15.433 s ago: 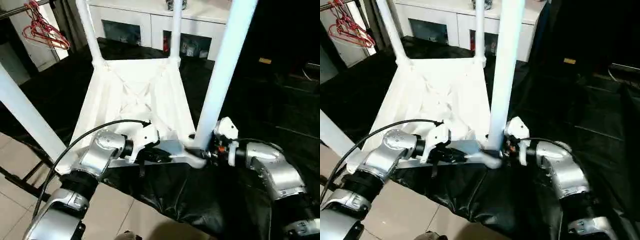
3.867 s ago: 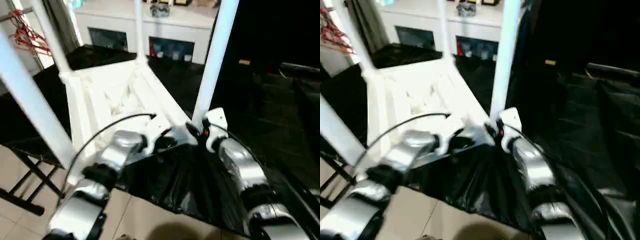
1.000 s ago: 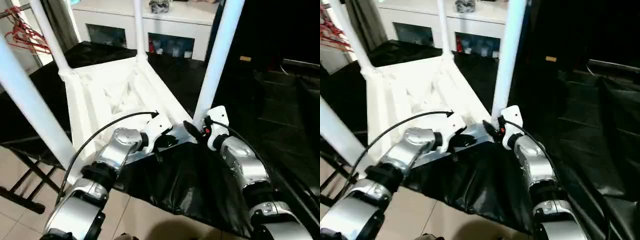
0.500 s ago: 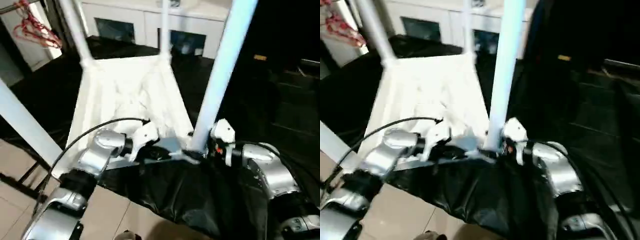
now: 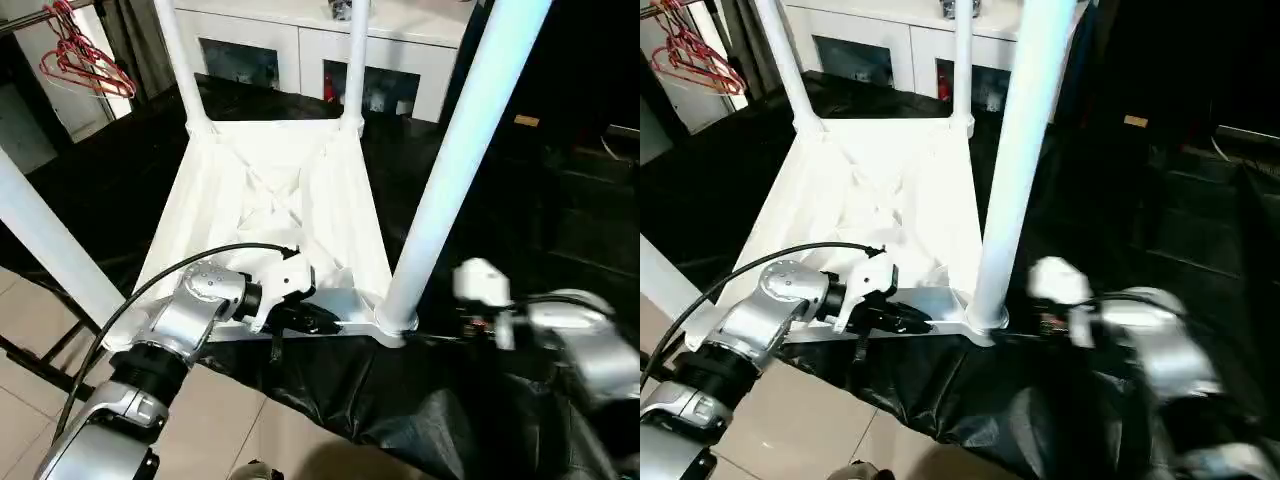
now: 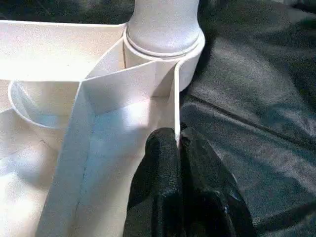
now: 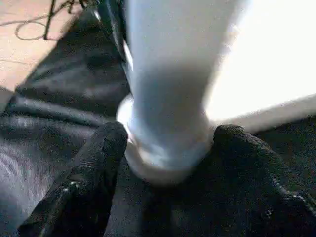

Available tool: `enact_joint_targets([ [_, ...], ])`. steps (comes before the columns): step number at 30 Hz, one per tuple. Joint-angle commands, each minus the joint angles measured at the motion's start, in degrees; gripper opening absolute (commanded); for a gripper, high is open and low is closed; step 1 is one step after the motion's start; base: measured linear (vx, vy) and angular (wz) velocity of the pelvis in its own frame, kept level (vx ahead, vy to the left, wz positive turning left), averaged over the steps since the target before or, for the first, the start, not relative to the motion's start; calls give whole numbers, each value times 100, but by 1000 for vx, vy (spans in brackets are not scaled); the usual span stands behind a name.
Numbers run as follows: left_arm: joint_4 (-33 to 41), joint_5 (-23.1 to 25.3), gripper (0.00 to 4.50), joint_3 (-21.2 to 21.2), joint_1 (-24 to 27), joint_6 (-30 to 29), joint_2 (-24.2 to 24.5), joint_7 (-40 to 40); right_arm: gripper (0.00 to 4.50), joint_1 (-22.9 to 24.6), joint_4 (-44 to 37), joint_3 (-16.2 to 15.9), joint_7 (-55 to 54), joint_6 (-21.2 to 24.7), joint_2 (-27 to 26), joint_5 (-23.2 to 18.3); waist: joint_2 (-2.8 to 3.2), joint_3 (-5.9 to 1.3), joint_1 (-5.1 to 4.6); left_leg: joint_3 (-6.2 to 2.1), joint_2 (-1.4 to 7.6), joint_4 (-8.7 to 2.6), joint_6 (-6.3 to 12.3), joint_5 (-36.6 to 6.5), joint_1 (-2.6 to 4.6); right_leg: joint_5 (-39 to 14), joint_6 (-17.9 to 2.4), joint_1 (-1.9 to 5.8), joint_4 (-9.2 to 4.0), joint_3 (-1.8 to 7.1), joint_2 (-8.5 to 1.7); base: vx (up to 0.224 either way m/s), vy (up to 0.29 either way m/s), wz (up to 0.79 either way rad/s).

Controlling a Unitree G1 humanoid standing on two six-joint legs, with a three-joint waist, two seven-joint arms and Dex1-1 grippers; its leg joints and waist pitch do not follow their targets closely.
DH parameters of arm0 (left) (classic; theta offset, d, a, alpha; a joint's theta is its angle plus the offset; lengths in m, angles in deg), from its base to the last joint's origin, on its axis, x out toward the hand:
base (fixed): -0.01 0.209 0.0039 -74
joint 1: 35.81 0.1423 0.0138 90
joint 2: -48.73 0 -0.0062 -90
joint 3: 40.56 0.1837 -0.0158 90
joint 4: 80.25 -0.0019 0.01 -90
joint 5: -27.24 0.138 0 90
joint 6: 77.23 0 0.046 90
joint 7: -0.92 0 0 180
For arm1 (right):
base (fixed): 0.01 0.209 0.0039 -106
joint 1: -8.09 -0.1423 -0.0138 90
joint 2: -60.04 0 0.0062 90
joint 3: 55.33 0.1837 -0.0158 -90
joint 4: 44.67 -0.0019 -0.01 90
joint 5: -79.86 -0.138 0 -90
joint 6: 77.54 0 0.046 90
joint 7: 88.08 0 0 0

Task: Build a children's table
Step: Rotate leg to tighten

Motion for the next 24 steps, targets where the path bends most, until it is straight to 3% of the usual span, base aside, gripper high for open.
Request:
enact_joint_targets([
  [1,208,-135,0,39,-85,248,-9,230,318,-52,-76,331,38,83,183,-240,-97,-438,2,-125,325,-386,455,-1231,126,-1232,-1371,282,-307,271,-302,0,0,0],
  [4,184,-199,0,38,-114,354,-46,302,318,-55,-65,515,-50,177,313,-370,-106,-437,-2,-119,314,-370,534,-1183,113,-1239,-1396,288,-312,256,-300,0,0,0],
  [8,216,-391,0,42,-187,559,-233,458,318,-127,149,830,-575,246,327,-354,-108,-442,18,-121,320,-366,496,-1155,126,-1362,-1382,276,-319,250,-298,0,0,0],
  [14,280,-632,0,72,-208,772,-455,695,318,-215,378,858,-1358,54,23,-81,-96,-452,89,-104,312,-354,412,-1174,150,-1307,-1401,254,-306,252,-293,0,0,0],
  [16,302,-633,0,104,-198,978,-486,752,318,-305,461,830,-1768,60,-232,10,-79,-446,83,-116,309,-367,404,-1174,125,-1371,-1364,259,-307,248,-301,0,0,0],
  [18,205,-435,0,128,-178,1273,-458,559,318,-488,650,819,-2361,214,-501,142,-65,-443,79,-123,308,-372,336,-1256,143,-1528,-1308,234,-327,248,-301,0,0,0],
  [22,-122,-26,0,-6,-120,1561,-294,-90,318,-860,1055,833,-3379,145,-1094,315,-81,-437,15,-137,294,-402,107,-1508,142,-1957,-1081,232,-341,253,-312,0,0,0],
  [23,-47,-45,27,-71,-58,1409,-220,-152,322,-930,1124,852,-3565,137,-1231,324,-115,-434,5,-137,294,-404,105,-1507,132,-1953,-1060,233,-343,256,-309,0,0,0],
  [24,-7,-64,55,-96,-30,1329,-187,-159,323,-957,1151,862,-3639,136,-1285,328,-96,-439,-2,-149,300,-407,76,-1490,126,-1910,-1079,237,-312,259,-321,0,0,0],
])
